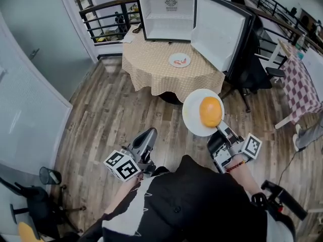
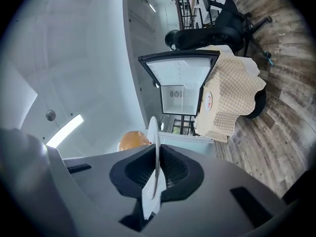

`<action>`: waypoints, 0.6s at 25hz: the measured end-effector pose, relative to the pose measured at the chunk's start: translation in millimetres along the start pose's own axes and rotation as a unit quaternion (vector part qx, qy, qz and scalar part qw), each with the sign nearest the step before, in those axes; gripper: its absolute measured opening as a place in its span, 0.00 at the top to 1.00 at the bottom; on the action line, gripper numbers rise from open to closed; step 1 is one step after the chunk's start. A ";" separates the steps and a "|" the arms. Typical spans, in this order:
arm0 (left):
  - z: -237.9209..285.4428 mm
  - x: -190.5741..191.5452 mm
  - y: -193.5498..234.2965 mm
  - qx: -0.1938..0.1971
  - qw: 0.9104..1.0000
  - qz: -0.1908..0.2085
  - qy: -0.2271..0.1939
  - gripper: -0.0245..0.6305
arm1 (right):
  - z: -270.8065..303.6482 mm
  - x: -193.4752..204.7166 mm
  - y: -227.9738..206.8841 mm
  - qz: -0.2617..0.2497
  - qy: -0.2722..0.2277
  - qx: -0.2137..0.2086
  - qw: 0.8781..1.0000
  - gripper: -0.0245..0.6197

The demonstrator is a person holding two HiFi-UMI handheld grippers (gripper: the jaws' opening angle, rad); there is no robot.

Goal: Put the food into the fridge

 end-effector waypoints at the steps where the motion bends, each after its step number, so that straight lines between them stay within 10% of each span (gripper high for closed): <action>1: 2.1 -2.0 6.0 -0.001 1.000 -0.001 0.003 0.94 | 4.9 -0.7 -3.3 0.001 -0.003 0.003 1.000 0.91; 15: 61.5 -93.1 159.1 0.071 0.996 0.003 0.055 0.94 | 138.9 22.7 -46.5 0.014 -0.082 0.032 0.996 0.91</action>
Point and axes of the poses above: the fingertips, and each gripper's own axes: z forward along the fingers, y to its left, x out of its underside, the point moved 10 cm from there along -z, backward along the fingers, and after that the axes turned 5 degrees about z, right-handed, at the moved point
